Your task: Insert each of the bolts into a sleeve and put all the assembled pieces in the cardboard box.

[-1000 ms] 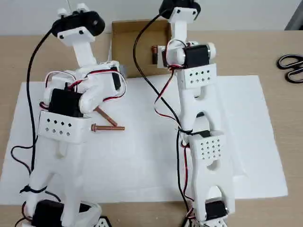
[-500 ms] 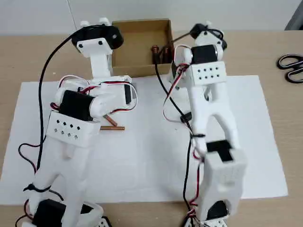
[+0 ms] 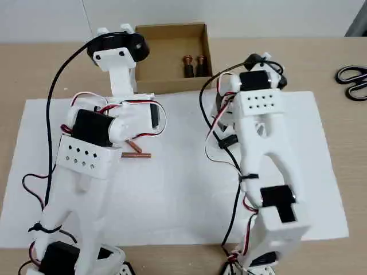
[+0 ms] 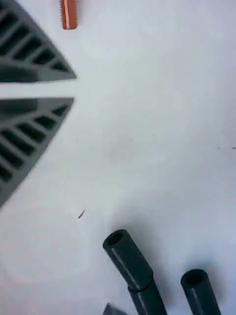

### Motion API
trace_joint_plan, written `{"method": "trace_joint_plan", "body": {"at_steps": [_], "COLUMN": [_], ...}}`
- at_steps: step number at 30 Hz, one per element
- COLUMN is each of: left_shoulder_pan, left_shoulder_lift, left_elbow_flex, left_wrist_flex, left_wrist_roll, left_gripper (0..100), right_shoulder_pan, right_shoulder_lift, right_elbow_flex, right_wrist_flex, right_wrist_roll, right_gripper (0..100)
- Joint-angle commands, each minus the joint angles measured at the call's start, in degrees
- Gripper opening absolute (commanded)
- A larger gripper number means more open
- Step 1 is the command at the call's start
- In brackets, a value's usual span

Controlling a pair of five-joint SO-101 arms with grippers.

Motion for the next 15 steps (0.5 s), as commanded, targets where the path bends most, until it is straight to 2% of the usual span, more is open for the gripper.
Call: {"method": "trace_joint_plan", "body": {"at_steps": [1, 15], "left_shoulder_pan": [0.35, 0.35], "left_shoulder_lift": [-2.11, -2.11], "left_elbow_flex": [-2.42, -2.42], "left_wrist_flex": [0.35, 2.29], "left_wrist_roll": [0.35, 0.26], "left_gripper": [1, 1], "right_shoulder_pan": [0.66, 0.31], "right_shoulder_lift": [1.98, 9.01], "right_elbow_flex": [-0.18, -0.26], "right_wrist_flex": [-2.77, -11.74], "right_wrist_roll": [-2.73, -5.80], "right_gripper": [27.5, 27.4]}}
